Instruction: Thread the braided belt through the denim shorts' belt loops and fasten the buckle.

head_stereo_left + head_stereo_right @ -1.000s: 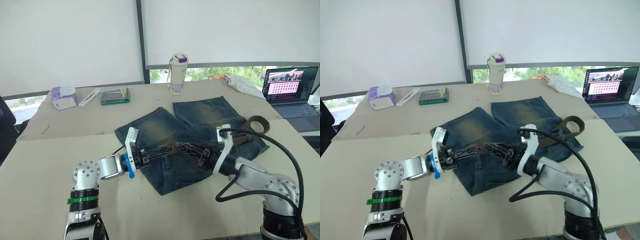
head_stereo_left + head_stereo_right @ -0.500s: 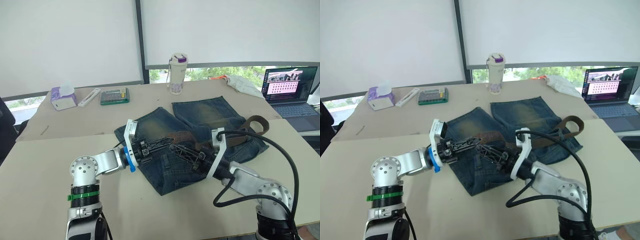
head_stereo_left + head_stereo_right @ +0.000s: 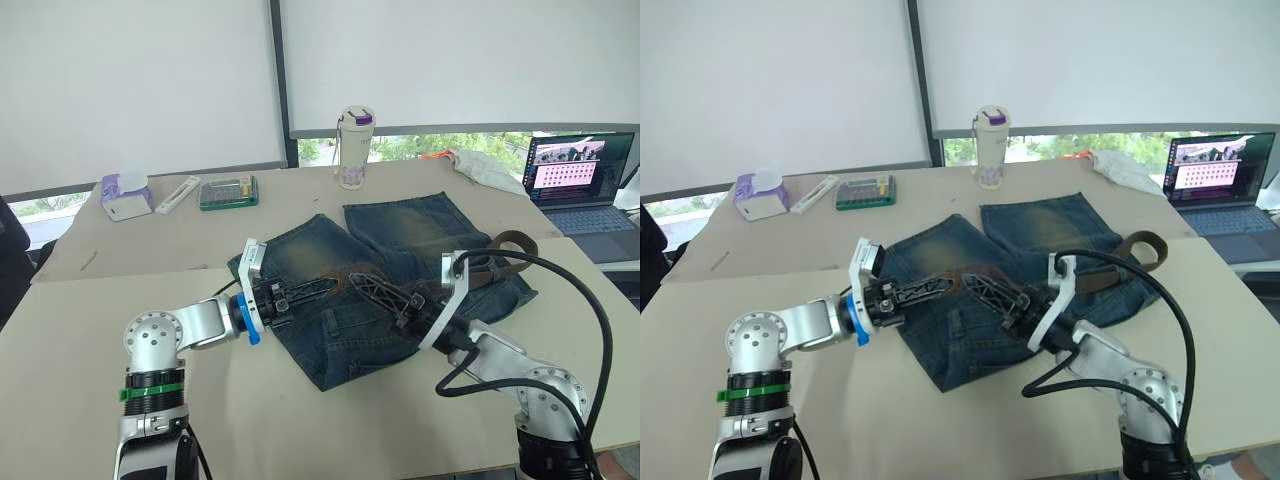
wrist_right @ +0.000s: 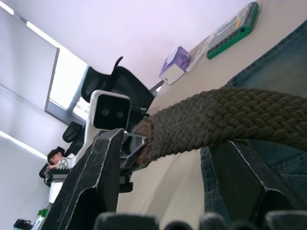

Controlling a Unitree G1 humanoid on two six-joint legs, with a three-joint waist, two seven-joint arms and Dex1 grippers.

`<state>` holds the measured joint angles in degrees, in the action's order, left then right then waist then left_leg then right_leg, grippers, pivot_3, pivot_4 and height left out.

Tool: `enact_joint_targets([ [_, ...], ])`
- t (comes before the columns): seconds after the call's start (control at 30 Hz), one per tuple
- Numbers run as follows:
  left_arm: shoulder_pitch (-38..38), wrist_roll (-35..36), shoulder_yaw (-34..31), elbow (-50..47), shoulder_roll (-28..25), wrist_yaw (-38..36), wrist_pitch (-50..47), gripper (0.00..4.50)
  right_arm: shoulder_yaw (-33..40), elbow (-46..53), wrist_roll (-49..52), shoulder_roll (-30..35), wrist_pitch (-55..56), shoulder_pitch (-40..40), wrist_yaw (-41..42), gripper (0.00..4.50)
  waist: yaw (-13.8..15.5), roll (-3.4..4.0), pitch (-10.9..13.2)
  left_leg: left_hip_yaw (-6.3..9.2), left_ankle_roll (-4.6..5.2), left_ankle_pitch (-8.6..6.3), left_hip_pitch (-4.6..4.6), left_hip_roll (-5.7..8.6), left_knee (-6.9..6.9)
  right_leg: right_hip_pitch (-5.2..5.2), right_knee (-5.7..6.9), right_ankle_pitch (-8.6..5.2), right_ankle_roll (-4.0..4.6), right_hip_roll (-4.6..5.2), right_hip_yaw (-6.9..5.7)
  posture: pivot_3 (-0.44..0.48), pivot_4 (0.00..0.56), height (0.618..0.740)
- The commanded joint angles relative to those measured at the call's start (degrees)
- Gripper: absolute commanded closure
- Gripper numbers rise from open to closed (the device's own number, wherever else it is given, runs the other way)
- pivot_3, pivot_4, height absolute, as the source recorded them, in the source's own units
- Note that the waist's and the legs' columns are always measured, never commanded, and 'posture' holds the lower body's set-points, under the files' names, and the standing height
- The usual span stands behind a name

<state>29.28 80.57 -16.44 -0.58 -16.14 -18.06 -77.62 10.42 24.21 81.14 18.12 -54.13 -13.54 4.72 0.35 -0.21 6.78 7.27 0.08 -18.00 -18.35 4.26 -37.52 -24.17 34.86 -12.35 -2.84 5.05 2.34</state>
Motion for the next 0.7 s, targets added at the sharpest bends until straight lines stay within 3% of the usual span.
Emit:
enact_joint_targets([
  [0.03,0.2,1.5,0.8,-2.0,-0.4,-0.1,0.6,4.50,-0.3,1.2,-0.5,0.5,1.8,-1.6,-0.3,1.98,0.0,0.00,0.0,0.00,0.00,0.00,0.00,0.00,0.01,0.00,0.00,0.00,0.00,0.00,0.00,0.000,0.150,0.740],
  [0.27,-0.9,-1.9,3.2,-5.0,-1.9,-2.8,2.8,4.50,-1.3,0.6,-4.4,1.1,1.8,-3.4,-2.1,4.29,-0.1,0.00,0.0,-0.01,-0.01,0.01,0.02,0.00,0.06,-0.01,0.00,0.00,0.00,0.01,0.02,0.000,0.150,0.740],
  [0.37,-2.1,-7.3,6.5,-9.3,-3.9,-6.6,6.7,4.50,-1.9,0.8,-6.6,2.3,1.5,-4.3,-2.4,4.47,-0.1,0.01,0.0,-0.02,-0.05,0.03,0.01,0.00,0.16,-0.05,-0.03,0.00,0.01,0.01,0.03,0.000,0.150,0.740],
  [0.5,-5.1,-25.2,17.2,-15.2,-9.9,-14.1,20.4,4.50,-4.2,1.1,-11.4,4.4,1.0,-5.7,-2.5,4.47,-0.1,0.01,0.0,-0.06,-0.07,0.04,0.04,0.01,0.32,-0.03,-0.13,0.01,0.04,0.03,0.04,0.000,0.150,0.740],
  [0.57,-6.3,-28.1,19.0,-15.9,-11.6,-19.1,24.6,3.67,-4.9,0.8,-13.2,4.6,1.1,-6.1,-2.6,4.50,-0.1,0.02,0.0,-0.09,-0.14,0.09,0.05,-0.01,0.50,-0.06,-0.25,0.06,0.14,0.01,0.04,0.000,0.150,0.740],
  [0.6,-7.2,-29.7,19.2,-17.7,-12.4,-21.2,27.6,3.67,-5.4,0.5,-14.4,4.6,1.2,-6.3,-2.8,4.50,-0.1,0.03,0.0,-0.09,-0.14,0.10,0.05,-0.02,0.52,-0.06,-0.27,0.06,0.14,0.00,0.04,0.000,0.150,0.740],
  [0.63,-8.1,-31.5,19.7,-19.4,-13.4,-22.9,30.1,2.99,-5.8,0.2,-15.4,4.5,1.1,-6.4,-2.9,4.50,-0.2,0.02,0.0,-0.09,-0.12,0.10,0.05,-0.04,0.54,-0.05,-0.29,0.07,0.15,-0.01,0.04,0.000,0.150,0.740],
  [0.7,-10.5,-36.0,20.0,-22.2,-15.7,-24.8,35.1,2.31,-6.7,-0.1,-17.4,4.2,0.9,-6.6,-2.9,4.50,-0.3,0.02,0.0,-0.08,-0.11,0.10,0.02,-0.10,0.55,-0.07,-0.33,0.07,0.16,-0.07,0.02,0.000,0.150,0.740],
])
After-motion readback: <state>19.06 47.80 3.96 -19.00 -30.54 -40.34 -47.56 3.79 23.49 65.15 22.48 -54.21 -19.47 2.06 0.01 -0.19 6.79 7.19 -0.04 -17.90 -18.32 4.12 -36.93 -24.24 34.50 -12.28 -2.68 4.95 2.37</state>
